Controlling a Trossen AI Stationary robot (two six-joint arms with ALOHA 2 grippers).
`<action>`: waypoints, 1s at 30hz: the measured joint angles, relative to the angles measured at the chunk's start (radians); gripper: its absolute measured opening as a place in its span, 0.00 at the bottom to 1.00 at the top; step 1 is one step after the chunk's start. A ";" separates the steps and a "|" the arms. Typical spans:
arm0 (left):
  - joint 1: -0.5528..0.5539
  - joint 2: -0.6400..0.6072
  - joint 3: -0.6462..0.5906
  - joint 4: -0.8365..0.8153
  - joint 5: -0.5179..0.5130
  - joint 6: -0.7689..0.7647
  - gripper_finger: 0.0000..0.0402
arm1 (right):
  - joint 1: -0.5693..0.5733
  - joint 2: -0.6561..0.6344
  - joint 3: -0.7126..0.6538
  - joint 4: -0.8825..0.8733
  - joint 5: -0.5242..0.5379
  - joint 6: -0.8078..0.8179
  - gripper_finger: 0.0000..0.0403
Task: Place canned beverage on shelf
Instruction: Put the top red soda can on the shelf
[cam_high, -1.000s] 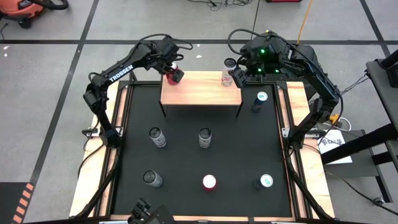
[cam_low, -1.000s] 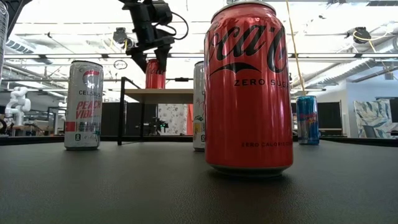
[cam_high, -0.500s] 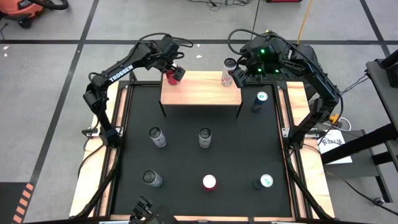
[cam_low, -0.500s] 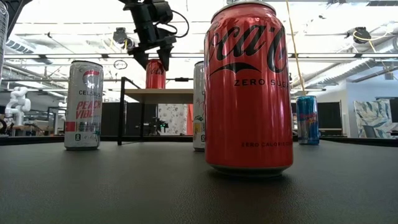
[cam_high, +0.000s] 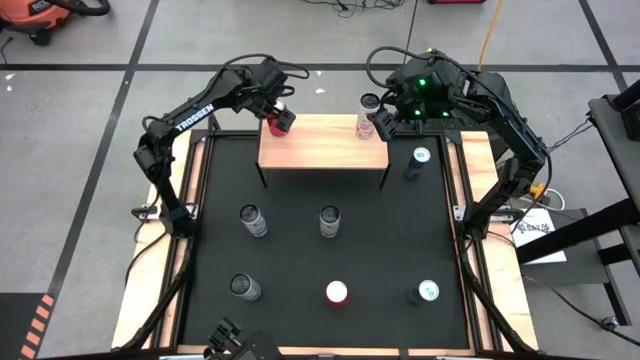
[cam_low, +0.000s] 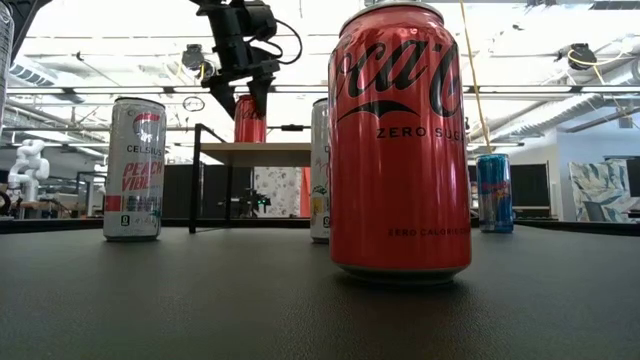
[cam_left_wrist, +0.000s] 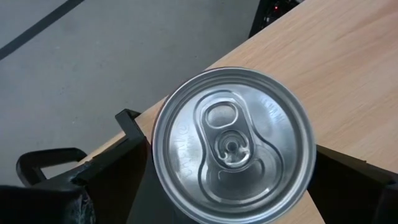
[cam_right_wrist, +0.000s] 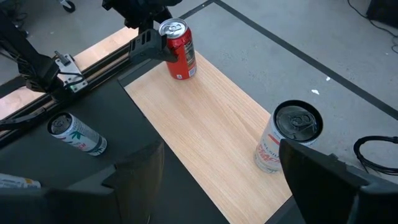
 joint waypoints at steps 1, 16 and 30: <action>0.000 0.000 0.000 0.000 0.000 0.000 0.99 | 0.000 0.000 0.000 0.000 0.000 0.000 0.75; 0.000 0.000 0.000 -0.002 0.007 -0.052 0.78 | 0.000 0.000 0.000 0.000 0.000 0.000 0.75; -0.008 0.000 0.000 -0.003 0.007 -0.204 0.77 | 0.000 0.000 0.000 0.000 0.000 -0.019 0.75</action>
